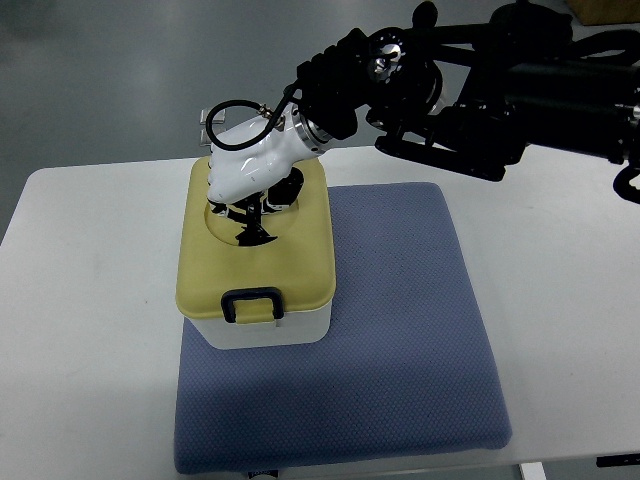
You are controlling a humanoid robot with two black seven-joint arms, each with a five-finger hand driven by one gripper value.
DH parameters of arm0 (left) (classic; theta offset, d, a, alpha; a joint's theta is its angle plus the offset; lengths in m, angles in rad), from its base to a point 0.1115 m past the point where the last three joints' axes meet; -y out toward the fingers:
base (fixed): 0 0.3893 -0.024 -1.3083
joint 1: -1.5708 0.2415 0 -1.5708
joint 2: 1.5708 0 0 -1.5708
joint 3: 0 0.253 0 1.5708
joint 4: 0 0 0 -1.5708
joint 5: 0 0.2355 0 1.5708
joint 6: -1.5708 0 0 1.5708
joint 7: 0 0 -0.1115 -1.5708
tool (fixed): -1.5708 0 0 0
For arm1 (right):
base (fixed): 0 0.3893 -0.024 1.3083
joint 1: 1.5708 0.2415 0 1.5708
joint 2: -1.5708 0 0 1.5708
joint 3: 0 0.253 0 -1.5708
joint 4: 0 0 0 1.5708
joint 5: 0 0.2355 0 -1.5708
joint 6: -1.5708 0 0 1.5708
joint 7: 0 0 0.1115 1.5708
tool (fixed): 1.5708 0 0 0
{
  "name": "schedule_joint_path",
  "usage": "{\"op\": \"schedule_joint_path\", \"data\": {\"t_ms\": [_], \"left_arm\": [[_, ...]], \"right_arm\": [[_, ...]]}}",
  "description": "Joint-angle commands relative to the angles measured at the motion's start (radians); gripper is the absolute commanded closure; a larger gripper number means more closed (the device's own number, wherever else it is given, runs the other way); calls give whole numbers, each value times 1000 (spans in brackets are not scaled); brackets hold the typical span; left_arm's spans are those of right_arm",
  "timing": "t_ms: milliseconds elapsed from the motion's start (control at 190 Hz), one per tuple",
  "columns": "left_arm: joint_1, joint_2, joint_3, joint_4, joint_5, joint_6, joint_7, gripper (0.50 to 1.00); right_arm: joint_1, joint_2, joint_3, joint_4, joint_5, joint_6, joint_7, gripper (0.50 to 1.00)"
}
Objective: Open white storage box with right hand
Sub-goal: 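Close the right hand's fingers around the black lid handle, then lift the yellow lid straight up off the white box with the right hand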
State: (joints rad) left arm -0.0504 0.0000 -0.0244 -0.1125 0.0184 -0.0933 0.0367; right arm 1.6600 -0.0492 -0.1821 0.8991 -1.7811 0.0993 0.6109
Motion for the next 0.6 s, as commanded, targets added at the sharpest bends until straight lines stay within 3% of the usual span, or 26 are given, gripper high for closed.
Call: {"op": "schedule_joint_path", "data": {"t_ms": [0, 248, 596], "left_arm": [[0, 0, 0, 1, 0, 1, 0, 500], [0, 0, 0, 1, 0, 1, 0, 500], [0, 0, 0, -1, 0, 0, 0, 500]], "right_arm": [[0, -1, 3, -14, 12, -39, 0, 1000], [7, -18, 19, -80, 60, -112, 0, 1000], [32, -69, 65, -166, 222, -98, 0, 1000]]}}
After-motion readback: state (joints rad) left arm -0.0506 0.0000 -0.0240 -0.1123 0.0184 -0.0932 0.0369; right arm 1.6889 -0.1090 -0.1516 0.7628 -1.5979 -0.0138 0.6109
